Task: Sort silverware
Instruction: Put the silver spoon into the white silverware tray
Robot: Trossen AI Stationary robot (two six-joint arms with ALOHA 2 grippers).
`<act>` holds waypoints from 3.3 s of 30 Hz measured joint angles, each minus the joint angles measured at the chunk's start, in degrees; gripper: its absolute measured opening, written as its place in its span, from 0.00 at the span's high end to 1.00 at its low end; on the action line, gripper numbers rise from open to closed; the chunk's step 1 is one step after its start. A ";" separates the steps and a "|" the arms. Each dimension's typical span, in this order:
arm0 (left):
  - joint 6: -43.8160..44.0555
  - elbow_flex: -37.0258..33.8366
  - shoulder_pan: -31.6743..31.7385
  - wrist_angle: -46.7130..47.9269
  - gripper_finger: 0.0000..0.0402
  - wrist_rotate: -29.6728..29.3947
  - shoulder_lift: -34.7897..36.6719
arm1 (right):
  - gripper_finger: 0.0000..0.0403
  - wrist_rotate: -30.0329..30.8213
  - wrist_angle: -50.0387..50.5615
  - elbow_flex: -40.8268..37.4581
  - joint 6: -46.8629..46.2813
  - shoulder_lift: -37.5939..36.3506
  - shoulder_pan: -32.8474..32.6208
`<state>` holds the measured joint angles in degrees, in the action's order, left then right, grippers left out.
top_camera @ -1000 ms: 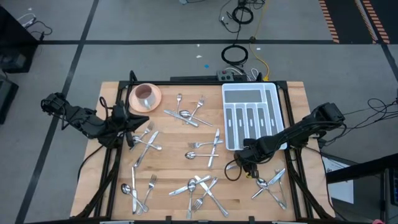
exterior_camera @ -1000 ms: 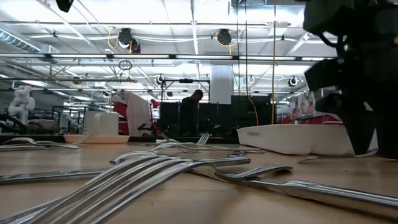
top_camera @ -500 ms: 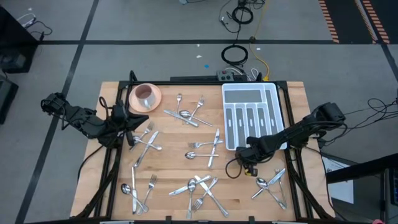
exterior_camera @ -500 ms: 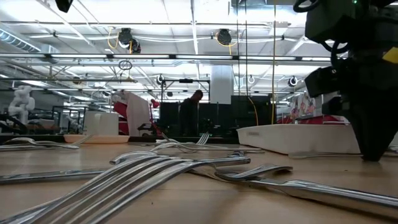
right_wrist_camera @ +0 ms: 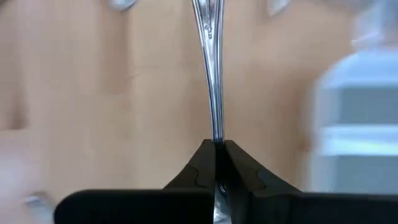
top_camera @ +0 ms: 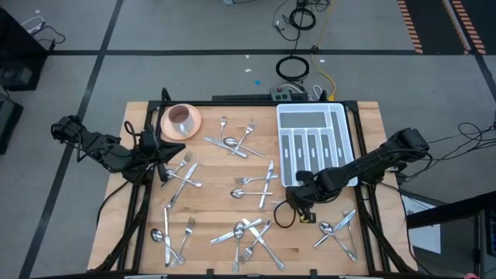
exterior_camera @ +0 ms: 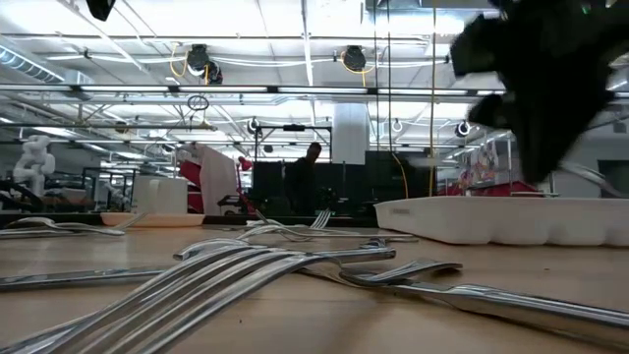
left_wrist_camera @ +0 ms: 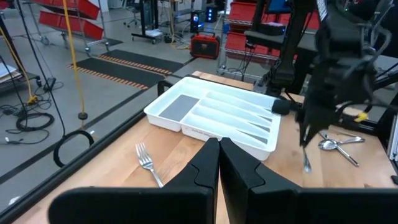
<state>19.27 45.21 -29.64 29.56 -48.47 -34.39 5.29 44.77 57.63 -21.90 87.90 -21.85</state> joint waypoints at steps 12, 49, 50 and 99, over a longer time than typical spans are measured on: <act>1.54 -0.28 -0.01 0.84 0.95 0.00 -0.17 | 1.00 67.65 13.93 2.06 32.91 -0.13 1.42; 3.16 -0.39 24.61 -75.14 0.96 41.04 -29.22 | 1.00 -7.73 -62.69 -11.00 21.33 -25.19 10.18; 4.60 -0.39 25.24 -76.28 0.96 41.26 -29.91 | 1.00 -11.13 -68.74 -14.57 17.00 -26.42 11.00; 31.85 15.93 44.36 -80.90 0.84 79.59 -62.96 | 1.00 13.87 -51.00 -40.31 -49.82 -34.55 20.00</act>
<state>51.12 61.14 14.72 -51.33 31.12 -97.35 19.16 -6.23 17.32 -71.72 53.35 -1.85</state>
